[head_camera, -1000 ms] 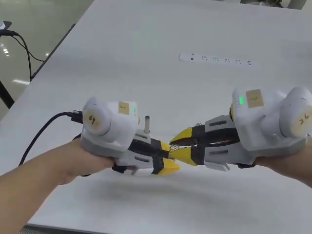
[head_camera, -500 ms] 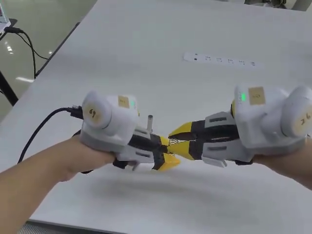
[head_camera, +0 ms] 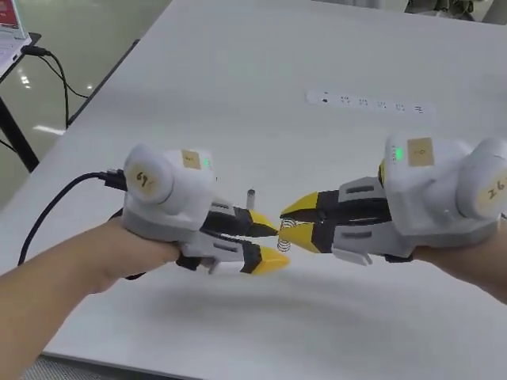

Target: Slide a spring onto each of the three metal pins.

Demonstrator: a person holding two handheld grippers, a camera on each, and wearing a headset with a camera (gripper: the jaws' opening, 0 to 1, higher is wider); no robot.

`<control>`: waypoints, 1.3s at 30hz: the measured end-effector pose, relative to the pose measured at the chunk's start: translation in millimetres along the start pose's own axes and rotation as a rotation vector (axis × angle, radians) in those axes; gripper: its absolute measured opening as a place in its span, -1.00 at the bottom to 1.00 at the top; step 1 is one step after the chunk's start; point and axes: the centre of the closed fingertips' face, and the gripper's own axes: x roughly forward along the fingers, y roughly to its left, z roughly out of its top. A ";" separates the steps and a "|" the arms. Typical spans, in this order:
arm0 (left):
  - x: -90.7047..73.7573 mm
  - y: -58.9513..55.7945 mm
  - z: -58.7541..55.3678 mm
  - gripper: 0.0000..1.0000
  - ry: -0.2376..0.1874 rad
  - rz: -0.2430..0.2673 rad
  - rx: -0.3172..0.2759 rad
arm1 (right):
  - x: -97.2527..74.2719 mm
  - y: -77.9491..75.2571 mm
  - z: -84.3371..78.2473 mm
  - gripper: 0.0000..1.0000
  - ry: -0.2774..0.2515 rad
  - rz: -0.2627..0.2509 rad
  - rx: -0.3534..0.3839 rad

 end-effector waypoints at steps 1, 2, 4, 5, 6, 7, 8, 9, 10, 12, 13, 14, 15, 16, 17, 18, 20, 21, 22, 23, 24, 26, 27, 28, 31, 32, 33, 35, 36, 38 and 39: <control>-2.2 1.7 -0.7 -0.59 -0.001 0.006 -0.004 | -0.1 -1.2 -0.3 -0.86 0.002 -0.005 -0.001; -3.4 2.8 -1.1 -0.58 -0.001 0.011 -0.006 | -0.3 -2.3 -0.6 -0.86 0.004 -0.007 -0.002; -6.7 6.7 -2.1 -0.52 -0.002 0.025 -0.013 | -0.7 -5.2 -0.7 -0.86 0.001 -0.016 0.004; -8.1 8.4 -2.7 -0.49 -0.001 0.031 -0.017 | -0.8 -6.4 -0.8 -0.86 0.000 -0.019 0.007; -10.5 11.1 -3.6 -0.45 -0.002 0.040 -0.018 | -1.1 -7.6 -0.6 -0.86 -0.002 -0.024 0.010; -12.1 13.2 -4.4 -0.41 -0.001 0.048 -0.018 | -1.2 -8.5 -0.5 -0.86 -0.003 -0.028 0.011; -14.9 16.3 -5.7 -0.38 0.001 0.060 -0.023 | -1.3 -9.8 -0.7 -0.86 -0.002 -0.033 0.011; -16.6 18.3 -6.5 -0.34 0.001 0.069 -0.028 | -1.3 -10.5 -0.9 -0.86 -0.001 -0.035 0.010; -19.3 20.5 -8.1 -0.31 0.002 0.079 -0.034 | -1.2 -11.4 -1.3 -0.86 -0.001 -0.038 0.012; -22.9 23.3 -10.3 -0.22 0.005 0.092 -0.041 | -1.2 -13.3 -2.3 -0.86 -0.001 -0.046 0.016; -24.9 25.0 -11.5 -0.19 0.006 0.100 -0.045 | -1.1 -14.3 -3.3 -0.86 0.001 -0.050 0.019; -27.4 26.9 -12.8 -0.13 0.006 0.109 -0.053 | -1.1 -14.9 -3.8 -0.86 0.002 -0.053 0.019; -29.0 28.0 -14.0 -0.09 0.007 0.116 -0.061 | -0.9 -15.8 -4.5 -0.86 0.002 -0.056 0.021; -30.5 29.0 -15.1 -0.04 0.009 0.121 -0.068 | -0.9 -16.0 -4.6 -0.86 0.002 -0.057 0.022; -32.6 29.9 -16.4 0.01 0.009 0.128 -0.070 | -0.6 -16.7 -4.8 -0.86 0.001 -0.060 0.025; -34.2 30.4 -17.3 0.04 0.010 0.133 -0.071 | -0.5 -17.6 -5.0 -0.86 0.001 -0.064 0.026; -37.9 31.3 -19.2 0.11 0.013 0.142 -0.084 | 0.1 -20.0 -6.5 -0.86 0.006 -0.072 0.030; -40.3 32.4 -20.0 0.14 0.012 0.150 -0.088 | 0.3 -21.1 -7.3 -0.86 0.006 -0.074 0.036; -41.9 33.2 -20.6 0.16 0.012 0.155 -0.091 | 0.4 -21.9 -7.5 -0.86 0.004 -0.077 0.040; -43.5 34.1 -20.9 0.20 0.010 0.160 -0.096 | 0.3 -22.2 -7.8 -0.86 0.004 -0.078 0.043; -46.0 35.3 -21.4 0.23 0.006 0.168 -0.102 | 0.4 -22.5 -8.3 -0.86 0.006 -0.079 0.042; -49.1 33.9 -23.1 0.32 0.006 0.159 -0.116 | 0.9 -22.7 -9.7 -0.86 0.013 -0.080 0.035; -50.2 32.6 -24.1 0.38 0.008 0.155 -0.117 | 1.4 -22.4 -10.3 -0.86 0.017 -0.079 0.030; -50.5 32.3 -24.4 0.43 0.009 0.155 -0.116 | 1.6 -22.4 -10.5 -0.86 0.018 -0.079 0.029; -52.6 32.4 -27.2 0.54 0.024 0.160 -0.108 | 3.3 -22.6 -11.1 -0.86 0.018 -0.078 0.031; -53.2 32.0 -28.0 0.57 0.026 0.159 -0.108 | 4.3 -23.0 -11.6 -0.86 0.017 -0.080 0.033; -53.6 31.3 -29.2 0.60 0.030 0.158 -0.107 | 5.1 -23.5 -12.1 -0.86 0.019 -0.081 0.031; -54.0 30.4 -30.9 0.68 0.036 0.156 -0.105 | 6.9 -24.4 -13.4 -0.86 0.023 -0.082 0.033; -54.2 30.4 -32.2 0.73 0.040 0.157 -0.103 | 7.6 -24.9 -13.8 -0.86 0.022 -0.083 0.034; -54.7 29.9 -34.2 0.83 0.047 0.156 -0.101 | 8.6 -26.6 -14.4 -0.86 0.024 -0.086 0.035; -55.0 29.6 -34.7 0.84 0.048 0.154 -0.100 | 9.0 -27.3 -14.7 -0.86 0.025 -0.088 0.035</control>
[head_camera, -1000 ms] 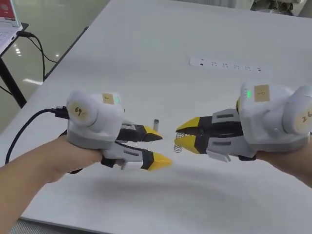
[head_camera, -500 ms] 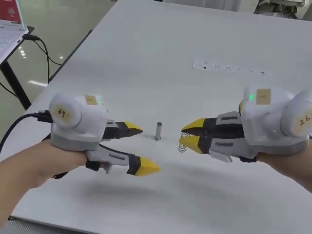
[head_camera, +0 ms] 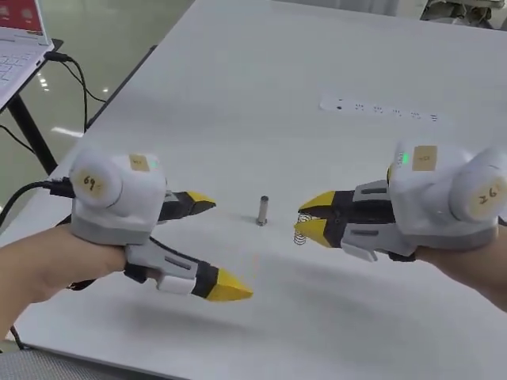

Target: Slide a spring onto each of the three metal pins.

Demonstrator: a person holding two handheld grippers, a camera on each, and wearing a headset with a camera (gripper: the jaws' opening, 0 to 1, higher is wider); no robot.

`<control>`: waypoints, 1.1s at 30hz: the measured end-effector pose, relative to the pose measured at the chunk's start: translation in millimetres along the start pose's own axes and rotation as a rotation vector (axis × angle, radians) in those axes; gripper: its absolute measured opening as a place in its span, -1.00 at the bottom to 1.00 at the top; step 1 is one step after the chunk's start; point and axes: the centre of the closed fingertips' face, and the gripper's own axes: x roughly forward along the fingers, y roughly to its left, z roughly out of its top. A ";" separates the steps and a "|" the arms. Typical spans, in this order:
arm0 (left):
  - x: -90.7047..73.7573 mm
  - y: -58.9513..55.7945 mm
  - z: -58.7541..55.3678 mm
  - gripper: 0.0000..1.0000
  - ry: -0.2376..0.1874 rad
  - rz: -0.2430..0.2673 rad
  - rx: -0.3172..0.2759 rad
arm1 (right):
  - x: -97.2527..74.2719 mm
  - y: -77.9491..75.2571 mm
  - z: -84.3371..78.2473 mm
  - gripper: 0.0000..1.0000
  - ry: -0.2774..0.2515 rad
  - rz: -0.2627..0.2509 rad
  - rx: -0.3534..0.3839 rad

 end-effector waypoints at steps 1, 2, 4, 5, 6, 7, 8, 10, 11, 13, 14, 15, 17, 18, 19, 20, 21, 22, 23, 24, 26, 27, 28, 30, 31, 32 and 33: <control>-0.5 0.6 -1.0 0.87 0.002 0.001 -0.003 | 0.6 -1.0 -0.3 -0.86 0.001 -0.003 0.000; -1.1 1.7 -1.4 0.90 0.002 0.005 -0.006 | 2.1 -2.3 -1.4 -0.86 0.006 -0.004 -0.002; -3.1 3.8 -1.8 0.96 -0.001 0.009 -0.014 | 4.6 -5.6 -3.1 -0.86 0.011 -0.012 -0.005; -3.8 4.7 -1.9 0.96 -0.001 0.010 -0.020 | 5.6 -7.3 -3.8 -0.86 0.015 -0.017 -0.003; -5.4 5.5 -1.3 0.96 -0.008 0.012 -0.022 | 7.5 -9.6 -4.4 -0.86 0.019 -0.023 -0.004; -6.4 6.5 -0.2 0.96 -0.014 0.016 -0.023 | 8.9 -11.5 -3.8 -0.86 0.019 -0.028 -0.004; -6.7 7.0 0.0 0.96 -0.016 0.018 -0.024 | 9.5 -12.2 -3.5 -0.86 0.019 -0.029 -0.003; -8.6 10.4 0.2 0.96 -0.021 0.031 -0.032 | 14.4 -15.8 2.1 -0.86 0.012 -0.034 0.002; -9.1 11.0 -0.2 0.96 -0.020 0.034 -0.033 | 16.0 -17.4 4.1 -0.86 0.009 -0.038 0.002; -9.8 12.1 -1.3 0.96 -0.018 0.038 -0.037 | 19.5 -20.6 7.7 -0.86 0.005 -0.044 0.006; -10.3 12.4 -1.8 0.96 -0.018 0.040 -0.040 | 21.3 -22.7 9.3 -0.86 0.002 -0.048 0.009; -10.6 13.0 -2.2 0.96 -0.017 0.044 -0.043 | 23.8 -25.9 11.5 -0.86 -0.001 -0.053 0.013; -11.5 14.8 -2.8 0.96 -0.019 0.054 -0.045 | 27.3 -31.7 14.9 -0.86 -0.007 -0.062 0.020; -11.9 15.0 -2.8 0.96 -0.021 0.055 -0.048 | 28.7 -33.8 16.2 -0.86 -0.010 -0.064 0.026; -12.4 15.0 -2.6 0.96 -0.024 0.055 -0.052 | 30.5 -37.2 18.5 -0.86 -0.015 -0.071 0.030; -12.8 14.9 -2.7 0.96 -0.024 0.055 -0.052 | 31.6 -39.3 19.7 -0.86 -0.017 -0.073 0.035; -13.2 15.0 -2.6 0.96 -0.024 0.057 -0.050 | 33.3 -41.8 21.7 -0.86 -0.024 -0.074 0.047; -13.6 15.1 -2.5 0.96 -0.025 0.058 -0.050 | 34.4 -43.7 22.9 -0.86 -0.028 -0.077 0.055; -14.2 15.1 -1.8 0.96 -0.029 0.058 -0.049 | 35.7 -46.8 24.2 -0.86 -0.031 -0.084 0.063; -14.4 15.1 -1.3 0.96 -0.031 0.058 -0.051 | 36.7 -49.2 24.6 -0.86 -0.033 -0.088 0.069; -14.9 15.9 -0.9 0.96 -0.034 0.062 -0.052 | 39.0 -53.8 25.3 -0.86 -0.038 -0.095 0.083; -14.9 16.2 -1.0 0.96 -0.034 0.063 -0.052 | 40.0 -55.3 25.4 -0.86 -0.038 -0.098 0.090; -14.9 16.9 -1.2 0.96 -0.033 0.065 -0.054 | 41.5 -56.9 25.7 -0.86 -0.040 -0.100 0.101; -14.7 17.3 -1.0 0.96 -0.035 0.067 -0.056 | 44.0 -59.3 25.9 -0.86 -0.043 -0.105 0.113; -14.6 17.1 -0.8 0.96 -0.036 0.066 -0.057 | 45.0 -60.6 25.6 -0.86 -0.043 -0.109 0.119; -14.4 16.9 -0.4 0.96 -0.038 0.066 -0.058 | 46.6 -61.0 25.5 -0.86 -0.045 -0.107 0.131; -14.3 16.8 -0.3 0.96 -0.039 0.066 -0.058 | 47.7 -61.0 25.4 -0.86 -0.044 -0.107 0.136</control>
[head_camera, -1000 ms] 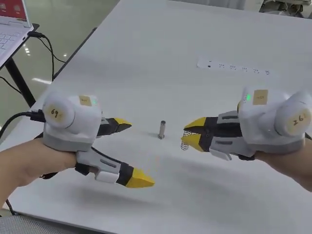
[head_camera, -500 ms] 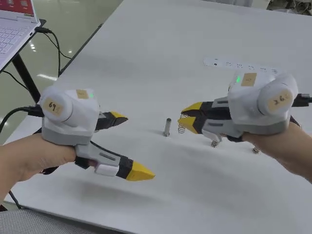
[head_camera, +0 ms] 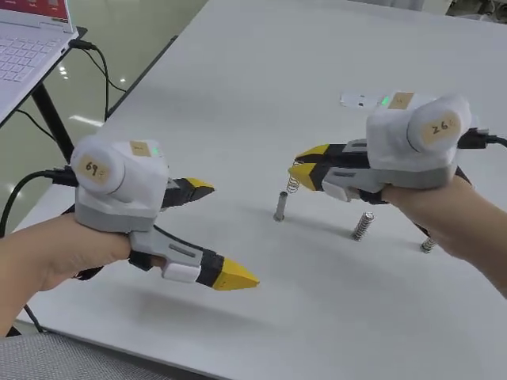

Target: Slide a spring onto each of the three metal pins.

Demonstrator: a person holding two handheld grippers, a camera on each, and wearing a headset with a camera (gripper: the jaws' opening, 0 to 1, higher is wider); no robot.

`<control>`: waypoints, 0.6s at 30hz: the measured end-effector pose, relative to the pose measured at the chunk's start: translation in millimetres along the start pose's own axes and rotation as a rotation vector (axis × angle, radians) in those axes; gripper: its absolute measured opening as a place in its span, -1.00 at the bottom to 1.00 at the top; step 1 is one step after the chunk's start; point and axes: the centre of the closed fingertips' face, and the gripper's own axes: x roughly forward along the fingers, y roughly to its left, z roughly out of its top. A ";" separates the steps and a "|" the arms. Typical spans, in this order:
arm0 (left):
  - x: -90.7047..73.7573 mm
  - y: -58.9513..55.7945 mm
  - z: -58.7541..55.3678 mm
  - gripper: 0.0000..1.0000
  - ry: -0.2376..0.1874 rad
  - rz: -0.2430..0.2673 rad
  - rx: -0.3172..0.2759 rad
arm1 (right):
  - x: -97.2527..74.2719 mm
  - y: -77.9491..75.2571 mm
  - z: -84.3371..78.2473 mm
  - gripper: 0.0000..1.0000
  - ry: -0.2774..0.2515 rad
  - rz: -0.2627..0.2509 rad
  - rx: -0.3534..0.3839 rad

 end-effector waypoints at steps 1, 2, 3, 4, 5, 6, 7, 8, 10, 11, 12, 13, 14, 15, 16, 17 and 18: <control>0.1 -0.2 0.1 0.96 0.000 0.000 0.001 | 1.2 0.3 -0.2 -0.86 0.001 0.000 0.002; 0.2 -0.5 0.5 0.96 -0.003 -0.001 0.001 | 2.8 1.3 -0.8 -0.86 0.004 0.002 0.001; 0.2 -0.6 0.5 0.96 -0.003 -0.001 0.000 | 3.7 2.1 -1.1 -0.86 0.005 0.005 0.002; 0.3 -0.8 0.4 0.96 -0.003 -0.001 0.000 | 4.7 2.8 -1.3 -0.86 0.006 0.006 0.002; 0.4 -0.9 0.2 0.96 -0.003 -0.002 -0.001 | 5.5 3.3 -1.6 -0.86 0.008 0.007 0.000; 0.4 -0.7 -0.2 0.96 -0.001 0.000 -0.001 | 6.4 3.2 -1.9 -0.86 0.010 0.007 -0.002; 0.4 -0.6 -0.3 0.96 0.000 0.001 0.000 | 6.8 3.2 -2.0 -0.86 0.011 0.007 0.000; 0.3 -0.5 -0.3 0.96 0.000 0.001 -0.002 | 7.6 3.1 -2.2 -0.86 0.012 0.006 -0.001; -0.1 -0.7 -0.1 0.96 -0.002 0.000 -0.002 | 8.9 2.6 -2.7 -0.86 0.014 0.005 0.002; -0.3 -0.5 -0.3 0.96 -0.001 0.001 -0.003 | 9.6 2.6 -3.1 -0.86 0.016 0.006 0.001; -0.5 -0.3 -0.6 0.96 0.001 0.002 -0.003 | 10.5 2.5 -3.9 -0.86 0.019 0.005 0.000; -0.7 0.0 -1.0 0.96 0.003 0.003 -0.003 | 11.2 2.6 -4.5 -0.86 0.021 0.006 -0.001; -0.8 0.0 -1.1 0.96 0.002 0.003 -0.003 | 11.7 2.7 -5.0 -0.86 0.023 0.007 -0.001; -0.9 0.0 -1.3 0.96 0.002 0.003 -0.004 | 12.5 2.7 -5.6 -0.86 0.024 0.007 -0.001; -1.0 -0.1 -1.5 0.96 0.003 0.003 -0.004 | 13.1 2.8 -6.1 -0.86 0.025 0.007 0.000; -1.0 0.0 -2.1 0.96 0.004 0.004 -0.005 | 13.9 3.4 -7.5 -0.86 0.030 0.010 0.000; -0.9 -0.1 -2.5 0.96 0.006 0.004 -0.005 | 14.6 3.9 -8.5 -0.86 0.033 0.011 -0.003</control>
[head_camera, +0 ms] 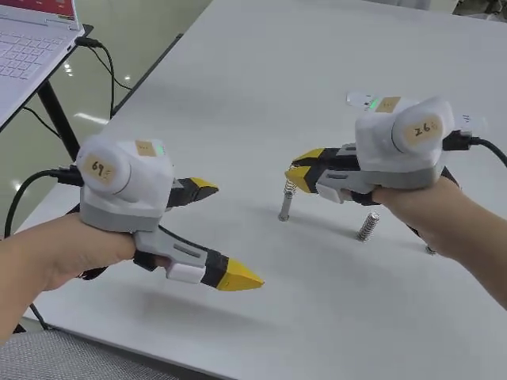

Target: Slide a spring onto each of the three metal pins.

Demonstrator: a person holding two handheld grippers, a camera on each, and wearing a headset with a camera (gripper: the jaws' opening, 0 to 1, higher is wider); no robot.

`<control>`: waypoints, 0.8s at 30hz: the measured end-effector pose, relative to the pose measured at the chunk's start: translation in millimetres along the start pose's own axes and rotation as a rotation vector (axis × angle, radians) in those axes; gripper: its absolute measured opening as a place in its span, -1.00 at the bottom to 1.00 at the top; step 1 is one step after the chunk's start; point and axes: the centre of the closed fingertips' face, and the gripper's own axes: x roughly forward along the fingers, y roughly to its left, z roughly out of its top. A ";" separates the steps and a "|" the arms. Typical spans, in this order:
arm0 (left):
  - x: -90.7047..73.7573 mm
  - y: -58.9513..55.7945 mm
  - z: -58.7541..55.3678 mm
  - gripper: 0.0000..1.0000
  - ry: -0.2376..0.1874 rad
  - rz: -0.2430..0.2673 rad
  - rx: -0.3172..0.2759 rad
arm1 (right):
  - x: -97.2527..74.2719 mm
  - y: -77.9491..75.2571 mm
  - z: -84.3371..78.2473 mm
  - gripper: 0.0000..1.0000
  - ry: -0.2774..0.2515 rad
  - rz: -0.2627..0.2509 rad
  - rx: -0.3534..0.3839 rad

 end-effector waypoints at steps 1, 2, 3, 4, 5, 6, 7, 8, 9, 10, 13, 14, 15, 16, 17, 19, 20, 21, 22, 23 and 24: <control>0.1 -0.4 -0.6 0.96 0.002 -0.001 0.002 | 0.9 0.3 -1.2 -0.86 0.004 0.000 -0.004; 0.2 -0.8 -0.9 0.96 0.002 -0.002 0.001 | 1.5 0.8 -2.0 -0.86 0.006 0.003 -0.004; 0.3 -1.1 -1.0 0.96 0.002 -0.002 -0.001 | 2.1 1.4 -2.7 -0.86 0.008 0.006 -0.004; 0.5 -1.3 -1.1 0.96 0.002 -0.002 -0.002 | 2.8 1.2 -3.0 -0.86 0.008 0.004 -0.006; 0.5 -1.4 -1.1 0.96 0.002 -0.002 -0.002 | 3.4 1.3 -4.3 -0.86 0.013 0.006 -0.005; 0.6 -1.6 -1.0 0.96 0.002 -0.002 -0.001 | 4.6 1.2 -6.1 -0.86 0.015 0.006 -0.002; 0.6 -1.5 -0.9 0.96 0.001 -0.001 -0.002 | 5.3 0.9 -7.5 -0.86 0.018 0.005 -0.003; 0.6 -1.6 -0.7 0.96 0.000 -0.001 -0.002 | 6.2 0.2 -9.6 -0.86 0.022 0.003 -0.002; 0.6 -1.8 -0.6 0.96 0.000 -0.002 -0.003 | 7.0 0.5 -10.8 -0.86 0.023 0.004 0.002; 0.5 -2.0 -0.5 0.96 0.000 -0.002 -0.003 | 8.4 1.1 -12.7 -0.86 0.026 0.006 0.005; 0.4 -1.9 -0.6 0.96 0.001 0.000 -0.003 | 12.9 2.2 -18.5 -0.86 0.038 0.007 0.007; 0.5 -1.9 -0.9 0.96 0.002 0.000 -0.005 | 14.3 2.6 -20.8 -0.85 0.042 0.008 0.008; 0.8 -1.9 -1.3 0.96 0.003 0.000 -0.005 | 16.4 2.7 -25.4 -0.85 0.052 0.005 0.020; 0.9 -1.9 -1.5 0.96 0.004 0.001 -0.005 | 17.3 3.0 -27.4 -0.85 0.056 0.004 0.030; 1.1 -2.1 -1.8 0.96 0.005 0.000 -0.004 | 18.5 3.4 -29.7 -0.85 0.057 0.004 0.037; 1.5 -2.9 -1.5 0.96 0.003 -0.002 -0.006 | 21.0 4.2 -34.8 -0.85 0.066 0.003 0.045; 1.6 -2.7 -1.6 0.96 0.003 -0.002 -0.006 | 22.0 4.6 -37.0 -0.85 0.071 0.003 0.046; 1.9 -2.2 -1.8 0.96 0.003 0.000 -0.006 | 23.6 5.3 -40.0 -0.85 0.079 0.005 0.049; 2.1 -1.6 -2.0 0.96 0.003 0.002 -0.007 | 24.9 5.8 -41.5 -0.85 0.084 0.006 0.049; 2.5 -1.2 -2.0 0.96 0.003 0.003 -0.007 | 26.1 6.2 -43.6 -0.85 0.091 0.008 0.046; 3.0 -1.0 -2.0 0.96 0.003 0.004 -0.009 | 27.9 5.7 -46.4 -0.85 0.099 0.004 0.045</control>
